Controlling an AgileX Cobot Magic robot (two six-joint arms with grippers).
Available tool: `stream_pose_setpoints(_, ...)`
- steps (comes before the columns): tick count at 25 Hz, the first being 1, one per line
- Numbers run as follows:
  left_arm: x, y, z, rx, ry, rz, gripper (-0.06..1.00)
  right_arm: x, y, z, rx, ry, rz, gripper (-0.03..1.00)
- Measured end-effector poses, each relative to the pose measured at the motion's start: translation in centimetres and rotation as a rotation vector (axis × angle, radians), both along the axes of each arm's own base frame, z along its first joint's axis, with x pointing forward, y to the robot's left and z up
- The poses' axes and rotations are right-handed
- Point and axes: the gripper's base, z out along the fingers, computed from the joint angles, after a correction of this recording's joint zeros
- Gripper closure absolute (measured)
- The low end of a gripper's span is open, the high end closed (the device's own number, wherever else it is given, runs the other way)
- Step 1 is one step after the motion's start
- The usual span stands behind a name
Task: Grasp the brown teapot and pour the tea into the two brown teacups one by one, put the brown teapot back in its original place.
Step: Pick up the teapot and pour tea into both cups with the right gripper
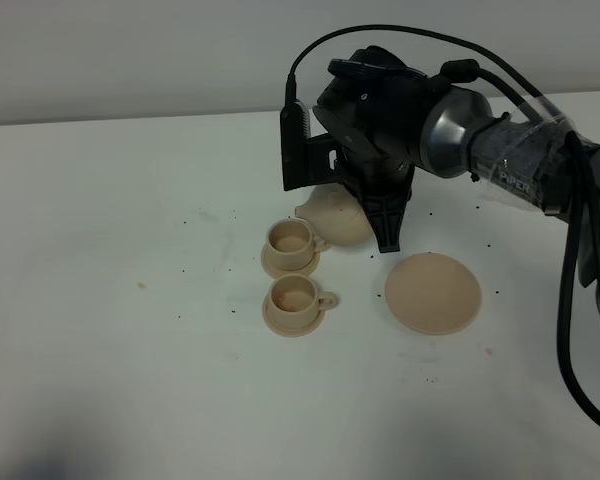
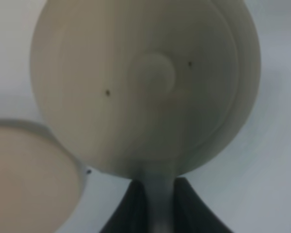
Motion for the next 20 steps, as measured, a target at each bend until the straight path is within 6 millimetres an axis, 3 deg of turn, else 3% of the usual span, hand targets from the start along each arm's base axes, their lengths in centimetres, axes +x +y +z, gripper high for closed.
stream_pose_setpoints(20, 0.0, 0.0, 0.0, 0.000, 0.000, 0.000, 0.62, -1.4, 1.8, -0.3, -0.121, -0.068, 0.109, 0.86)
